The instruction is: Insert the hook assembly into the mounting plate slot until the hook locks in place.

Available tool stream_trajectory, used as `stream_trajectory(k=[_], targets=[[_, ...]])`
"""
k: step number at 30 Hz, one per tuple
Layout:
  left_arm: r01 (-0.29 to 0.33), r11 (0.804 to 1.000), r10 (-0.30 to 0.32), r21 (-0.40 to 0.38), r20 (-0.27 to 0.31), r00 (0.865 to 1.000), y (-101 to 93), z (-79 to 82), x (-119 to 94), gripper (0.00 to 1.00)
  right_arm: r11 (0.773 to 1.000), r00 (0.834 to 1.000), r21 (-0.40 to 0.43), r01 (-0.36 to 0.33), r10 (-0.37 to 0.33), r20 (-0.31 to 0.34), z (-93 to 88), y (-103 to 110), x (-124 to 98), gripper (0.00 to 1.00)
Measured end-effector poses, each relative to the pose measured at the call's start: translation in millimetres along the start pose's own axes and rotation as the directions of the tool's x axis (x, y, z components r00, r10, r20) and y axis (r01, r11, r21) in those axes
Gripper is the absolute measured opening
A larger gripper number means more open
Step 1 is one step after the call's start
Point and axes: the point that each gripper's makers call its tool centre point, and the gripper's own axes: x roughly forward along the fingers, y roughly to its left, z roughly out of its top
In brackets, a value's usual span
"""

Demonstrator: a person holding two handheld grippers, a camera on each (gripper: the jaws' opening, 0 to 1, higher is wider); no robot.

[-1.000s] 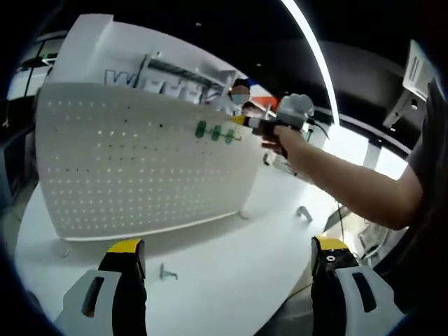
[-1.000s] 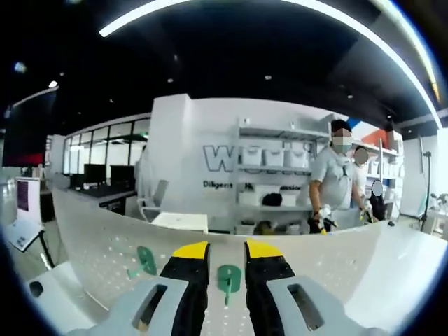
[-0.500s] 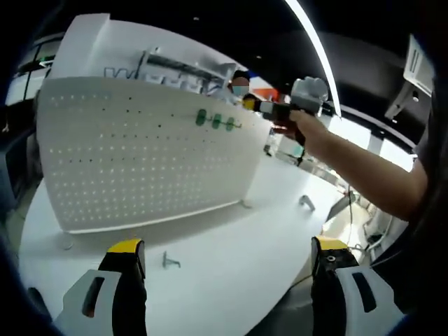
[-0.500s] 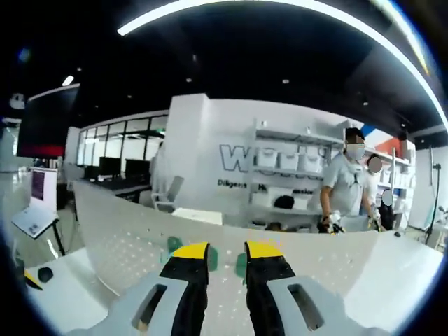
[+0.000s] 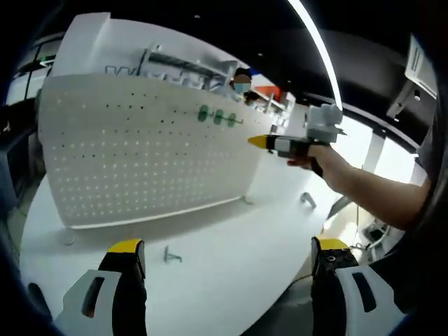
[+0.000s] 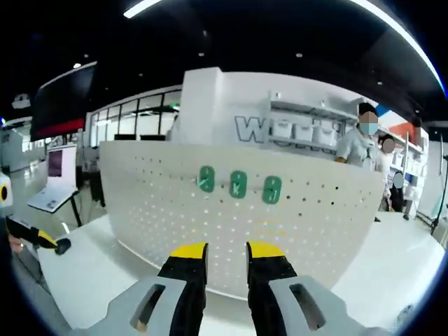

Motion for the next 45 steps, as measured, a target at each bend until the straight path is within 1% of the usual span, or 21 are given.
stream_trajectory(k=[3,6,8,12,14,17,18,20,21,26,27,31,34,37,40,43,45], targets=[[-0.004,1.000,0.004,-0.001,-0.003,1.000,0.7,-2.6,-1,1.00,0.999,0.999,0.016,-0.030,0.031,-0.029,-14.0,9,-2,0.21],[-0.007,1.000,0.007,0.003,-0.016,1.000,1.5,-8.6,0,1.00,0.998,0.997,-0.001,-0.056,0.056,-0.049,-22.8,21,-7,0.21],[-0.007,1.000,0.007,0.005,-0.038,0.999,1.5,-16.3,1,1.00,0.997,0.995,-0.010,-0.077,0.076,-0.068,-31.5,31,-10,0.22],[-0.010,1.000,0.011,0.007,-0.065,0.998,0.9,-30.0,4,1.00,0.994,0.988,0.013,-0.110,0.111,-0.107,-52.8,47,-20,0.22],[-0.007,1.000,0.007,-0.004,-0.073,0.997,0.4,-34.6,6,1.00,0.992,0.983,0.003,-0.128,0.127,-0.133,-63.6,54,-24,0.22],[-0.012,1.000,0.010,-0.012,-0.085,0.996,2.5,-41.2,7,1.00,0.988,0.974,0.032,-0.153,0.156,-0.163,-80.3,66,-34,0.23],[-0.013,1.000,0.012,-0.015,-0.088,0.996,3.6,-42.4,7,1.00,0.985,0.969,0.031,-0.169,0.172,-0.180,-87.5,72,-38,0.23],[-0.021,1.000,0.019,-0.021,-0.102,0.995,6.0,-45.4,7,1.00,0.984,0.964,0.033,-0.176,0.179,-0.198,-96.8,77,-44,0.23],[-0.027,0.999,0.024,-0.024,-0.110,0.994,7.2,-46.5,7,1.00,0.982,0.960,0.048,-0.182,0.188,-0.206,-103.0,80,-49,0.23],[-0.040,0.999,0.037,-0.021,-0.118,0.992,13.6,-48.9,7,1.00,0.979,0.949,0.085,-0.184,0.199,-0.243,-126.0,85,-67,0.23],[-0.042,0.999,0.039,-0.020,-0.122,0.992,14.9,-50.5,8,1.00,0.978,0.945,0.094,-0.186,0.205,-0.254,-131.3,88,-72,0.23],[-0.052,0.998,0.050,-0.016,-0.141,0.989,21.4,-59.6,13,1.00,0.974,0.932,0.080,-0.211,0.225,-0.283,-143.5,99,-85,0.23],[-0.054,0.998,0.051,-0.015,-0.144,0.988,22.8,-63.2,15,0.99,0.969,0.924,0.093,-0.229,0.246,-0.294,-149.3,108,-93,0.23],[-0.047,0.999,0.047,0.003,-0.145,0.988,24.4,-66.4,18,0.96,0.964,0.915,0.099,-0.246,0.265,-0.304,-155.5,118,-99,0.23],[-0.045,0.999,0.049,0.026,-0.156,0.986,32.5,-73.9,22,0.92,0.958,0.905,0.110,-0.264,0.285,-0.315,-161.9,125,-102,0.23],[-0.043,0.999,0.046,0.024,-0.160,0.986,39.6,-79.5,27,0.89,0.955,0.902,0.122,-0.272,0.297,-0.315,-164.3,131,-104,0.23],[-0.041,0.999,0.046,0.031,-0.178,0.983,44.9,-84.5,31,0.87,0.952,0.900,0.125,-0.279,0.305,-0.313,-166.0,135,-104,0.23]])
